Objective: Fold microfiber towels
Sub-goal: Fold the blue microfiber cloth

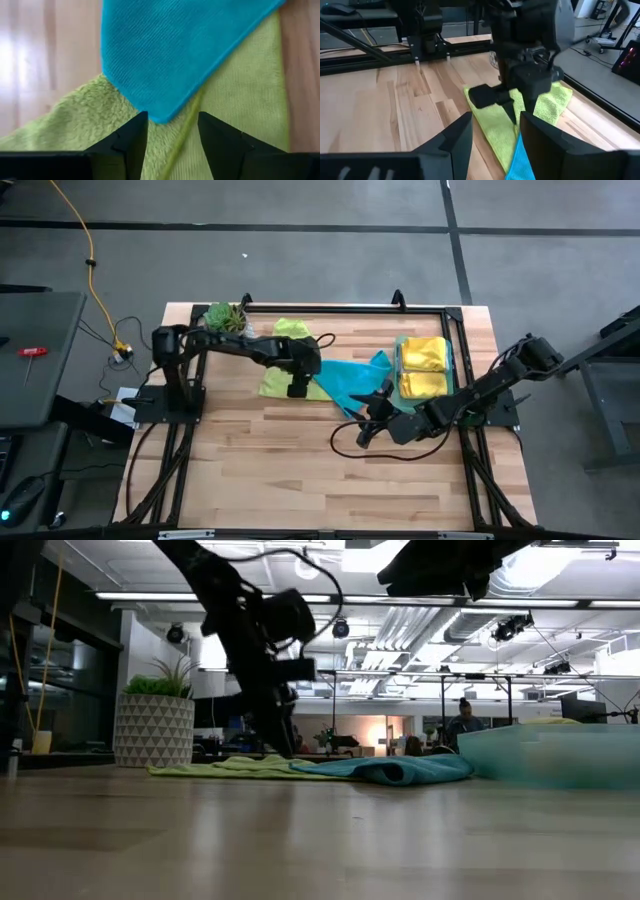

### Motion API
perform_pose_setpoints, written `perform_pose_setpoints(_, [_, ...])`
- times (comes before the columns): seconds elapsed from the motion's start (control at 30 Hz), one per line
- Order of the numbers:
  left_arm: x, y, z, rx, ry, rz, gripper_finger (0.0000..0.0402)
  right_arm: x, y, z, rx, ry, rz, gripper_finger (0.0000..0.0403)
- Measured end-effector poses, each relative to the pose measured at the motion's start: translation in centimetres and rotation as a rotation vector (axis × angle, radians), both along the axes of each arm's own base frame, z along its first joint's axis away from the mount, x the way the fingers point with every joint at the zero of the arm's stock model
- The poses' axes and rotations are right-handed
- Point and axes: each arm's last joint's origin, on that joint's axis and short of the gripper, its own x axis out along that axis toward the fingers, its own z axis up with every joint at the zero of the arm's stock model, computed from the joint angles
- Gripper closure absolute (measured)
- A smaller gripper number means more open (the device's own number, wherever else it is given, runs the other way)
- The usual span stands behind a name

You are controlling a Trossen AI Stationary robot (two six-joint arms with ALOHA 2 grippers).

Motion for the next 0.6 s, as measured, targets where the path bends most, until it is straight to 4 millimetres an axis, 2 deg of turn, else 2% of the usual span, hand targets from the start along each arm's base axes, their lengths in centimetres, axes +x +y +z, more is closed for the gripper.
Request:
perform_pose_setpoints(0.3, [0.6, 1.6, -2.1, -0.038, -0.003, 0.058, 0.0256, 0.0, 0.0, 0.0, 0.000, 0.000, 0.000, 0.0246])
perform_pose_setpoints(0.5, [0.4, 1.6, -1.9, -0.031, 0.003, 0.062, 0.0265, 0.0, 0.0, 0.0, 0.014, -0.006, -0.004, 0.0246])
perform_pose_setpoints(0.6, [0.3, 1.5, -1.1, -0.018, -0.012, 0.066, 0.0274, 0.0, 0.0, 0.0, 0.016, -0.006, -0.005, 0.0246])
